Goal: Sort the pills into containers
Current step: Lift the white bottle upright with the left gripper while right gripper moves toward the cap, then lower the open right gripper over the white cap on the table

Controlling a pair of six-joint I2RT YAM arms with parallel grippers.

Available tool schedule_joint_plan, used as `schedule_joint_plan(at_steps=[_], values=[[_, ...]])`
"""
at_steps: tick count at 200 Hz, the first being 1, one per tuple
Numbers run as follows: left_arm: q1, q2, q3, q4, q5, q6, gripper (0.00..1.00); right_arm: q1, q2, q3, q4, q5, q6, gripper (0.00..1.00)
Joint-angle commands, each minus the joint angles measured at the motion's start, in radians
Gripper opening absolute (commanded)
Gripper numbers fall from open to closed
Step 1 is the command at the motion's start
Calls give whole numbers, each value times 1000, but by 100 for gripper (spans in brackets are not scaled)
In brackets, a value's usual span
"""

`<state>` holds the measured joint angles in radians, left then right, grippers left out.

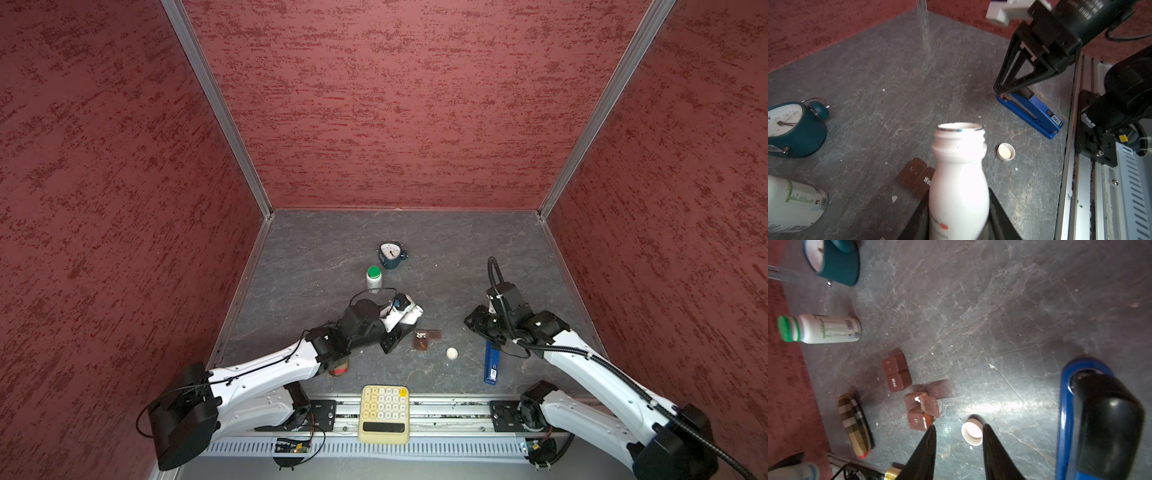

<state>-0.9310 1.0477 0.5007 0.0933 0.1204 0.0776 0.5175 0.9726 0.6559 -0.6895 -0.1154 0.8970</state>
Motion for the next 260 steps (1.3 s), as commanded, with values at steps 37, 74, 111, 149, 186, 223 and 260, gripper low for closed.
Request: schedule_joint_plan(at_steps=[37, 74, 111, 149, 186, 223, 260], values=[[-51, -120, -94, 170, -61, -47, 0, 188, 142, 46, -104, 123, 59, 26], [-74, -148, -102, 141, -86, -49, 0, 239, 213, 34, -56, 92, 71, 16], [-90, -158, -105, 132, -102, -50, 0, 246, 267, 24, -15, 55, 55, 11], [-94, -153, -105, 133, -108, -50, 0, 246, 318, 17, 20, 33, 35, 8], [-93, -145, -103, 132, -110, -46, 0, 246, 367, 11, 47, 19, 21, 5], [-94, -141, -102, 131, -111, -40, 0, 246, 379, 15, 24, 43, 17, 3], [-93, -131, -103, 132, -109, -41, 0, 245, 370, 13, 4, 60, 14, 3]])
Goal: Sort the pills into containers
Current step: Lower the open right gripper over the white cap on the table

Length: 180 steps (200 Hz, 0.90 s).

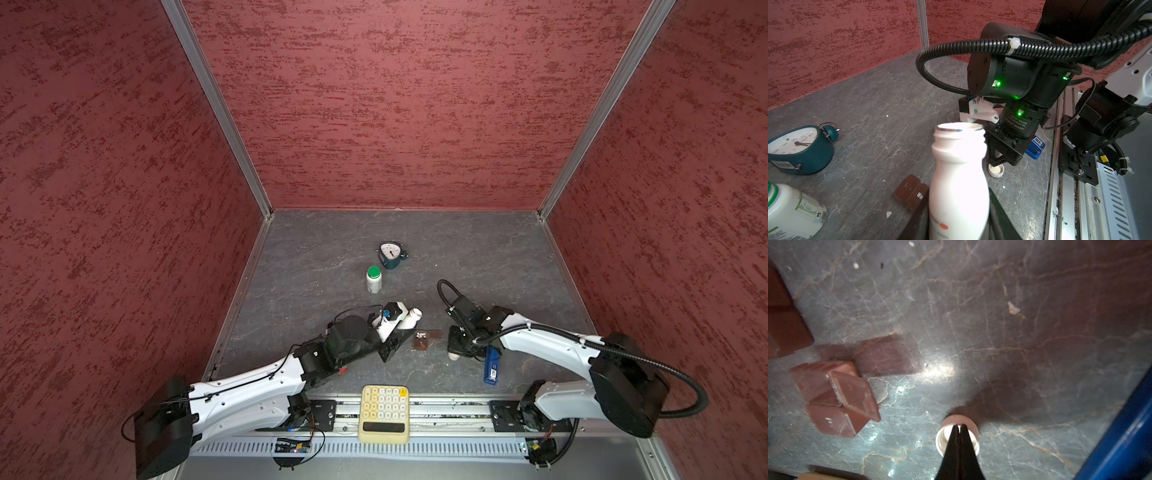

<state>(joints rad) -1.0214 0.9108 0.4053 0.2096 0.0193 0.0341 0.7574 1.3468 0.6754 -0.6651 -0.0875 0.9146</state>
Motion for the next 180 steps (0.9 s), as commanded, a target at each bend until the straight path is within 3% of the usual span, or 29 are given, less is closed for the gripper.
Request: schedule_joint_plan(at_steps=[1, 42, 180], values=[[-3, 7, -8, 16, -7, 4, 0, 4, -4, -7, -20, 32, -4, 3], [-3, 13, -7, 21, -4, 2, 0, 5, -31, 27, -35, 33, -22, 6], [0, 7, -18, 14, -10, 2, 0, -26, 37, 7, -29, 34, -63, 4]])
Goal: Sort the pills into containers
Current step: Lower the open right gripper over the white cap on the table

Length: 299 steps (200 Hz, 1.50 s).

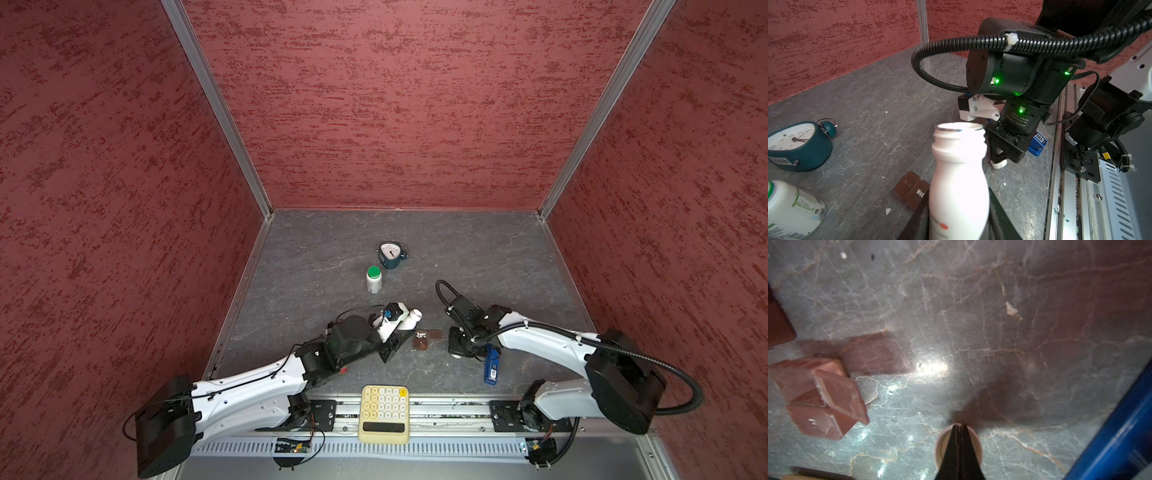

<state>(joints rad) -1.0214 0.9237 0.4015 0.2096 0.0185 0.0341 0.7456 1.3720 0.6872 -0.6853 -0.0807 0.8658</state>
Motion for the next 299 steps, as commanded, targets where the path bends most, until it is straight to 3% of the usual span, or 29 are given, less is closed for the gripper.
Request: schedule_joint_plan(at_steps=[1, 139, 232, 266, 299], values=[[0, -6, -15, 14, -9, 2, 0, -15, 13, -5, -8, 27, -13, 4], [3, -14, -13, -2, -15, -7, 0, -144, 76, 69, -12, -51, -179, 8], [2, -46, -19, -32, -27, -10, 0, -103, -80, 61, -119, -138, -165, 5], [2, -43, -16, -33, -22, -11, 0, -70, -91, 22, -121, -146, -132, 12], [1, -38, -13, -32, -15, -16, 0, -46, -71, -9, -92, -157, -115, 11]])
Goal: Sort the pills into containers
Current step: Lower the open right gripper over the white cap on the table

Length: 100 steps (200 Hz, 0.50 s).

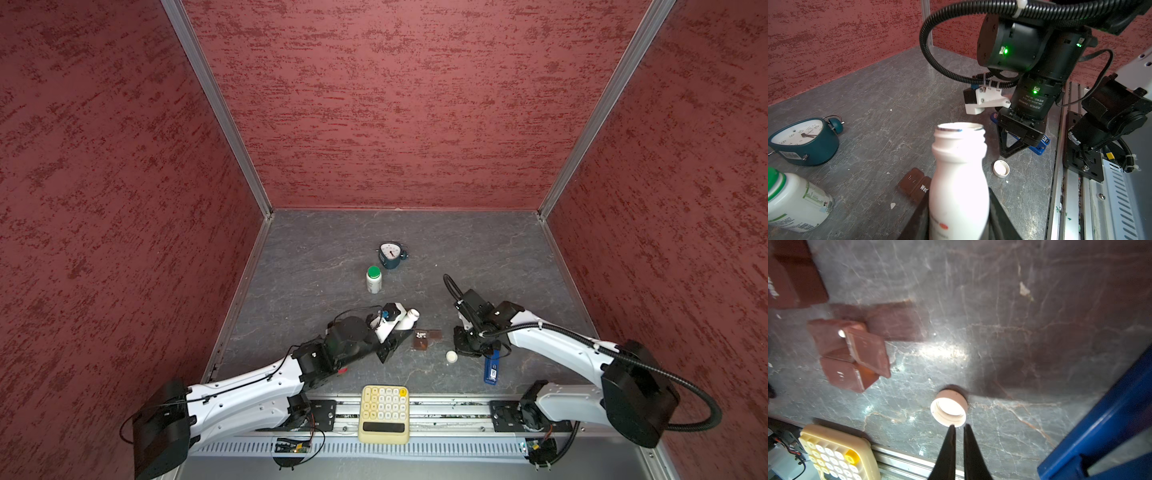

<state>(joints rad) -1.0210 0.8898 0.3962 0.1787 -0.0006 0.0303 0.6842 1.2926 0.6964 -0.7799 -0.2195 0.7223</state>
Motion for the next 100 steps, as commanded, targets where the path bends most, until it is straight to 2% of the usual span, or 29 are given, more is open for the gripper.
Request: schedule_joint_plan(at_steps=[1, 100], values=[[1, -4, -8, -1, 4, -13, 0, 17, 9, -20, 4, -19, 30, 11], [-2, 1, -13, 4, 7, -20, 0, 25, 49, -33, 40, -13, 26, 8]])
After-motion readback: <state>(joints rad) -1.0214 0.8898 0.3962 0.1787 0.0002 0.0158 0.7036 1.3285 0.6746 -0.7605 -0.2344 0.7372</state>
